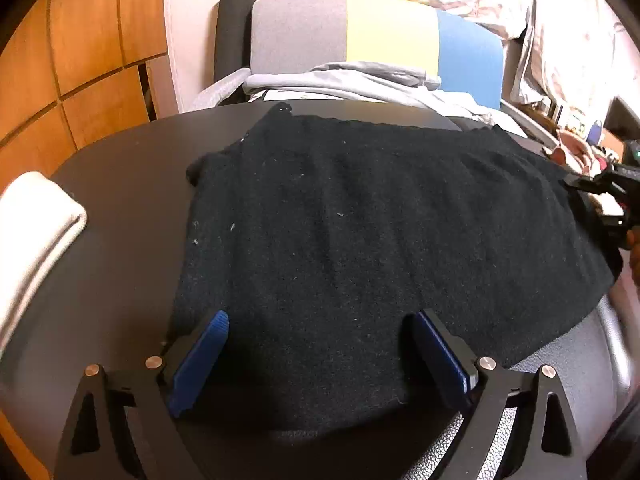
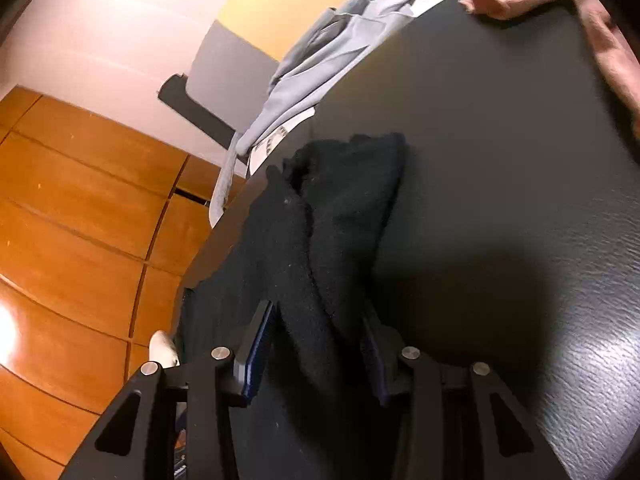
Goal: Fold clothes
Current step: 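Grasp the sweater side edge with the right gripper, then fold the held side over the sweater body with the right gripper and release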
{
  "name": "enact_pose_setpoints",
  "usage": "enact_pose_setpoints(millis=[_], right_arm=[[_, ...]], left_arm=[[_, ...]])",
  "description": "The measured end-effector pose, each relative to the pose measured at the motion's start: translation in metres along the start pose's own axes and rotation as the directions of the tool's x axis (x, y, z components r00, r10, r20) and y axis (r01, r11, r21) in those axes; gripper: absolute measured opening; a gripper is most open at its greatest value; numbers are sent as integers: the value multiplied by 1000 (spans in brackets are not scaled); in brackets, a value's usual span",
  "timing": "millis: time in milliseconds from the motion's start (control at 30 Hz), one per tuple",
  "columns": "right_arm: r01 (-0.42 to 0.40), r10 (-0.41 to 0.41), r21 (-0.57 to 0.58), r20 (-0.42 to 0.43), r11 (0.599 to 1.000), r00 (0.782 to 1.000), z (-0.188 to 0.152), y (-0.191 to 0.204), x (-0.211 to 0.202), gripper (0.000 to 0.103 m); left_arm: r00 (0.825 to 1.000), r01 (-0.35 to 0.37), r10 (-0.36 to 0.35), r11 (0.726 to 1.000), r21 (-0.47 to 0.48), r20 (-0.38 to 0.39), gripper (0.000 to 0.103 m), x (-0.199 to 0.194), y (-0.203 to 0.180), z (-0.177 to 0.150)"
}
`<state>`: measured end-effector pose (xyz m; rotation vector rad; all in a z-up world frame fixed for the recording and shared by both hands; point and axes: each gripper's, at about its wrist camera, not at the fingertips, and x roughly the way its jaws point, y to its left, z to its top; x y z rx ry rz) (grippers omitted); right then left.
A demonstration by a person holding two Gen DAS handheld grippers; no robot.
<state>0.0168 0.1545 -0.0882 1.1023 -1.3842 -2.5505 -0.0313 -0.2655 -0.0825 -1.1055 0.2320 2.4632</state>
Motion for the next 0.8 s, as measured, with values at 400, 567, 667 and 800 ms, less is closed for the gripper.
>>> enact_pose_setpoints(millis=[400,567,667,800], right_arm=[[75,-72,-45,59,996,996,-9,-3,4,15],[88,-84,-51,65,995,994,-9,1,6,14],[99,-98,-8,68,995,993,-8,2,5,15],[55,-60,93,58,994,997,-8,-2,4,15]], left_arm=[[986,144,-136,986,-80,95,64,-23,-63,39],[996,89,-90,995,45,16,37,-3,-98,12],[997,65,-68,995,82,37,37,-1,-104,8],[997,49,-56,992,115,61,38,0,-108,3]])
